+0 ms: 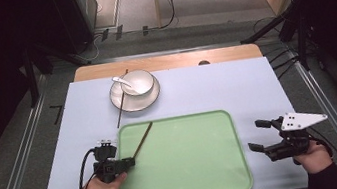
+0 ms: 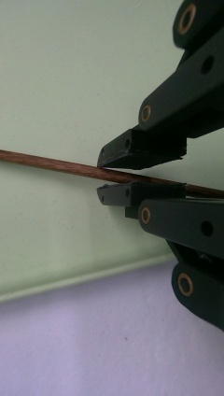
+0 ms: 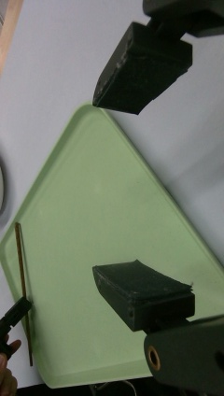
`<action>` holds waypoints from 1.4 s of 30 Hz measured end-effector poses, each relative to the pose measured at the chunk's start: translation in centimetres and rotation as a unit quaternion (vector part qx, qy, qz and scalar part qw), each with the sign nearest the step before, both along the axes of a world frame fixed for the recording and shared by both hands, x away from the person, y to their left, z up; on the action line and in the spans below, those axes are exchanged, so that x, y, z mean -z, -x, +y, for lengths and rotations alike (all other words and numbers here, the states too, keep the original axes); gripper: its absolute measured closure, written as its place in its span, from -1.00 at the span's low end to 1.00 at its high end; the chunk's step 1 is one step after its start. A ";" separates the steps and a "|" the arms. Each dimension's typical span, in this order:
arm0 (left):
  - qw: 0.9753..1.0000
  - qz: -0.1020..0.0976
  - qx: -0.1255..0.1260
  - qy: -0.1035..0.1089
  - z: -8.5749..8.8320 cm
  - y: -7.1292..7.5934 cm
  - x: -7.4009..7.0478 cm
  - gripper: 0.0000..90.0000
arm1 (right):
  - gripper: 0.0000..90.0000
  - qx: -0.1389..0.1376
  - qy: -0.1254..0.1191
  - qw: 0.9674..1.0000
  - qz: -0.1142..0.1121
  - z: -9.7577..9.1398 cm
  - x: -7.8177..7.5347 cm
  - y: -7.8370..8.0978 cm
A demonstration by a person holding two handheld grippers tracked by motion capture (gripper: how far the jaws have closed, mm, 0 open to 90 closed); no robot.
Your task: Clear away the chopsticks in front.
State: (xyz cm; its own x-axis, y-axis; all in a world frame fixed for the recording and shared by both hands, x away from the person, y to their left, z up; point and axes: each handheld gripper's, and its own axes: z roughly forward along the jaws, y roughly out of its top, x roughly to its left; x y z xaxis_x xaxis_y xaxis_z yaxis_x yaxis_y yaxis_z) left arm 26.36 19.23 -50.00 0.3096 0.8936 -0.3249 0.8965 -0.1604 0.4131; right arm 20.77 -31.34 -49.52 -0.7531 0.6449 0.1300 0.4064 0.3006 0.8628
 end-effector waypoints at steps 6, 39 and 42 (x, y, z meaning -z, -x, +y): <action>1.000 0.001 0.025 -0.001 -1.3 0.5 0.1 0.80 | -0.60 0.000 0.001 1.000 -0.001 0.0 0.0 0.0; 0.990 -0.104 0.089 0.039 1.9 -6.6 -7.3 -0.18 | -0.60 0.009 -0.006 1.000 -0.003 -0.3 0.0 0.1; 0.990 -0.103 0.089 0.037 2.0 -7.8 -7.9 -0.20 | -0.60 0.009 -0.007 1.000 -0.001 -0.3 0.0 0.0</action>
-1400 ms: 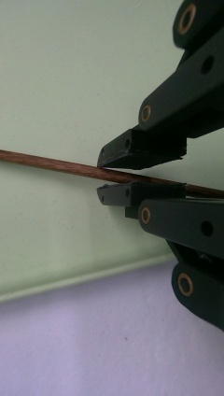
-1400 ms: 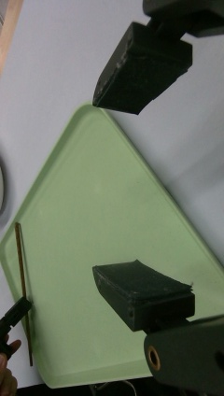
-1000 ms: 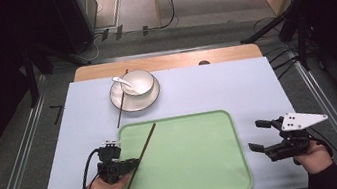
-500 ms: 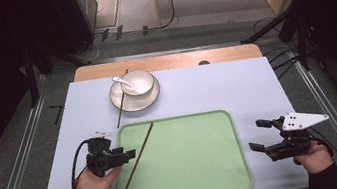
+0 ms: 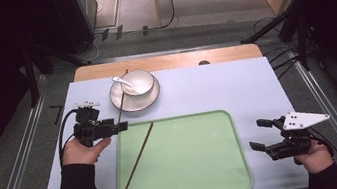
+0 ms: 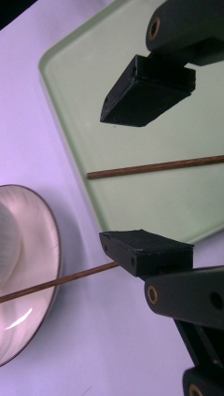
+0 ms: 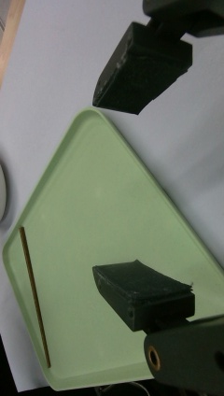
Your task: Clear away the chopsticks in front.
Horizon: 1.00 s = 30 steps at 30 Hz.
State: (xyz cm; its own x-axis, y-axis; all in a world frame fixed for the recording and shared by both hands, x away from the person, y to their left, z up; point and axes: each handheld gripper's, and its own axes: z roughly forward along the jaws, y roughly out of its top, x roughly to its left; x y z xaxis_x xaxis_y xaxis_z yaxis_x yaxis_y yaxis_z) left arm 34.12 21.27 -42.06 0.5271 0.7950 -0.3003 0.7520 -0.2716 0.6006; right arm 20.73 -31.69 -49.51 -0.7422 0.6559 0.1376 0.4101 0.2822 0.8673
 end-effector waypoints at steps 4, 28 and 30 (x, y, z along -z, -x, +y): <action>1.000 0.020 0.013 -0.015 -0.1 -2.4 -0.2 -0.25 | -0.60 0.001 0.000 1.000 -0.001 0.1 0.0 -0.1; 0.998 -0.015 -0.035 -0.056 -0.4 -9.9 4.1 0.02 | -0.60 0.021 0.007 1.000 0.005 -0.5 0.2 0.9; 0.997 -0.008 -0.044 -0.061 -0.7 -10.4 4.6 0.03 | -0.60 0.024 0.007 1.000 0.007 -0.6 0.2 1.0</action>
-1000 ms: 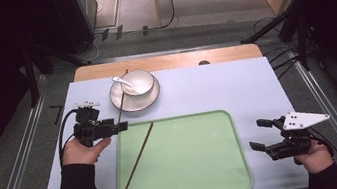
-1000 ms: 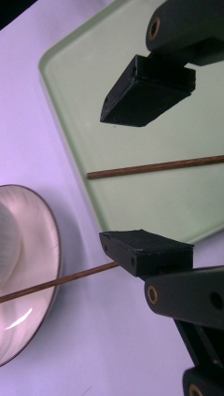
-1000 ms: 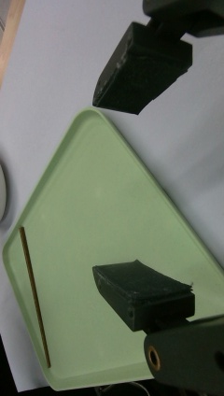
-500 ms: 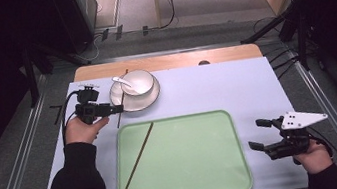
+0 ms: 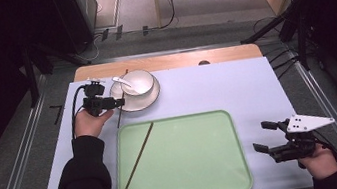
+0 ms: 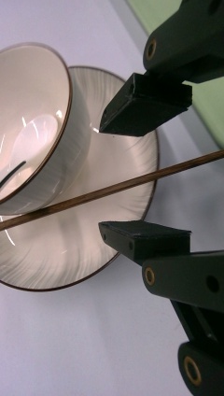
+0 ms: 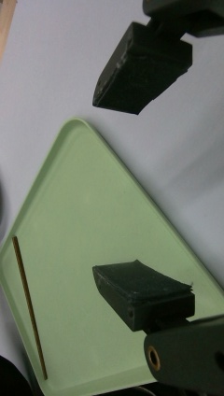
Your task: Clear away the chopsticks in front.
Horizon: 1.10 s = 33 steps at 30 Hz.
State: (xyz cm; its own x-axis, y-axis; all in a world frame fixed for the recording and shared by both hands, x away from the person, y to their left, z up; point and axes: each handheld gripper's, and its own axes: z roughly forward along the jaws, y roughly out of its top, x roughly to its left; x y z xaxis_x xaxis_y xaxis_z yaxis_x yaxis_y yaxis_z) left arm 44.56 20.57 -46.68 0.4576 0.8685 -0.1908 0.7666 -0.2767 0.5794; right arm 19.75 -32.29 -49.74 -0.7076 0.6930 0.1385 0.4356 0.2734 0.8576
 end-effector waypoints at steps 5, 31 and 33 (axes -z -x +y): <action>1.000 0.013 -0.015 0.011 -0.4 -1.0 1.1 0.11 | -0.60 0.002 -0.009 1.000 0.002 0.2 0.0 -0.2; 0.994 0.044 -0.086 0.043 -0.5 -2.1 2.3 0.90 | -0.60 -0.009 -0.009 1.000 0.004 1.0 0.1 -0.8; 0.993 0.040 -0.095 0.054 -0.2 -2.0 1.9 0.90 | -0.60 -0.009 -0.010 1.000 0.004 1.0 0.1 -0.7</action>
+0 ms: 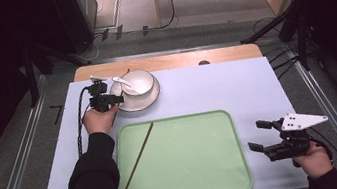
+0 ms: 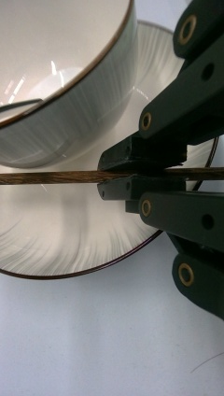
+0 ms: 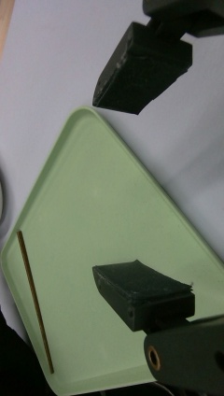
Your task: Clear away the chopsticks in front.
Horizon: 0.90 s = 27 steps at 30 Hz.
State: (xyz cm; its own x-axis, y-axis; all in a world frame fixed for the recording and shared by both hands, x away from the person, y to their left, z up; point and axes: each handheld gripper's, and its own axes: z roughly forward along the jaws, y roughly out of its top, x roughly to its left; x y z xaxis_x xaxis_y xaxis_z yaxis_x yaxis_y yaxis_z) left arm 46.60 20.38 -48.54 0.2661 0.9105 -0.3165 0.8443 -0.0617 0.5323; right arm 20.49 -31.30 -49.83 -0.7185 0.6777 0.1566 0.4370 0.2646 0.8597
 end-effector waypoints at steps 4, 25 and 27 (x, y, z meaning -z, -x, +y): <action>1.000 -0.005 -0.016 0.011 1.2 0.2 -1.0 0.90 | -0.60 -0.001 -0.001 1.000 -0.001 0.0 0.0 0.0; 0.998 -0.052 0.024 0.031 0.1 4.5 -8.2 0.90 | -0.60 -0.011 0.000 1.000 -0.002 0.3 -0.1 -0.4; 0.998 -0.051 0.034 0.027 -0.5 5.1 -8.4 0.90 | -0.60 -0.010 -0.002 1.000 -0.003 0.2 -0.1 -0.4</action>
State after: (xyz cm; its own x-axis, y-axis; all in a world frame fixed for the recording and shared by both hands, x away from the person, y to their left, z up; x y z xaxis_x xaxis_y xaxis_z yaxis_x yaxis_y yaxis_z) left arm 41.49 19.90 -40.16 0.3599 0.8714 -0.3334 0.7808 -0.0858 0.6189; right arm 20.92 -31.11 -49.70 -0.7331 0.6623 0.1544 0.4263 0.2707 0.8631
